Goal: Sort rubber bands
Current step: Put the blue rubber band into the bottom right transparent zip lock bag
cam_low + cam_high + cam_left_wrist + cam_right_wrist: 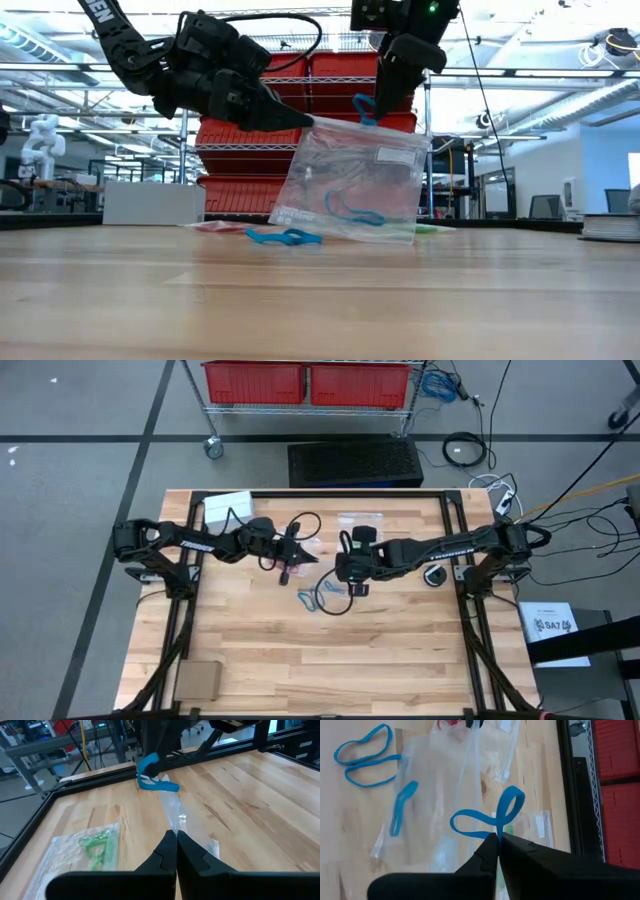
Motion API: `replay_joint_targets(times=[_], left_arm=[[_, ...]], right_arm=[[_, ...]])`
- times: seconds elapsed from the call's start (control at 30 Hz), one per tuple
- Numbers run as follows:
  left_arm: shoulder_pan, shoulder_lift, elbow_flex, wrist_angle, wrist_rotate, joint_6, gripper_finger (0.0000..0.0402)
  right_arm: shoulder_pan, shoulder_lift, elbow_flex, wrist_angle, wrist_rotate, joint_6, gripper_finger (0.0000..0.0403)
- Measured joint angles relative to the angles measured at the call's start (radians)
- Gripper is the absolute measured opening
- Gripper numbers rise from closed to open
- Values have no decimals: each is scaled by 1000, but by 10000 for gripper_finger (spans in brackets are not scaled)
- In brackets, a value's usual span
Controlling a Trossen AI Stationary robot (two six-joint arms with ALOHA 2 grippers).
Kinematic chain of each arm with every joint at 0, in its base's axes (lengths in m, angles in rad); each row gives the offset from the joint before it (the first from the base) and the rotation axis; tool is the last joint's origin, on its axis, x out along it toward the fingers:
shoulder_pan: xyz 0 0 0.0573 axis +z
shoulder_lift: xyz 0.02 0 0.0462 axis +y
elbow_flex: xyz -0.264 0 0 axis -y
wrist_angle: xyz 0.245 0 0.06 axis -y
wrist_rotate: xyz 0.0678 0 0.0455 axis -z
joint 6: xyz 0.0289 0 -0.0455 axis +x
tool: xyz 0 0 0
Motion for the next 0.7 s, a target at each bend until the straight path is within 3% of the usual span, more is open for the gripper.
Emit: replay_joint_targets(times=[0.4, 0.7], left_arm=[[0, 0, 0, -2, 3, -1, 0], [0, 0, 0, -2, -34, -3, 0]], right_arm=[[0, 0, 0, 0, 35, 12, 0], [17, 0, 0, 14, -99, 35, 0]])
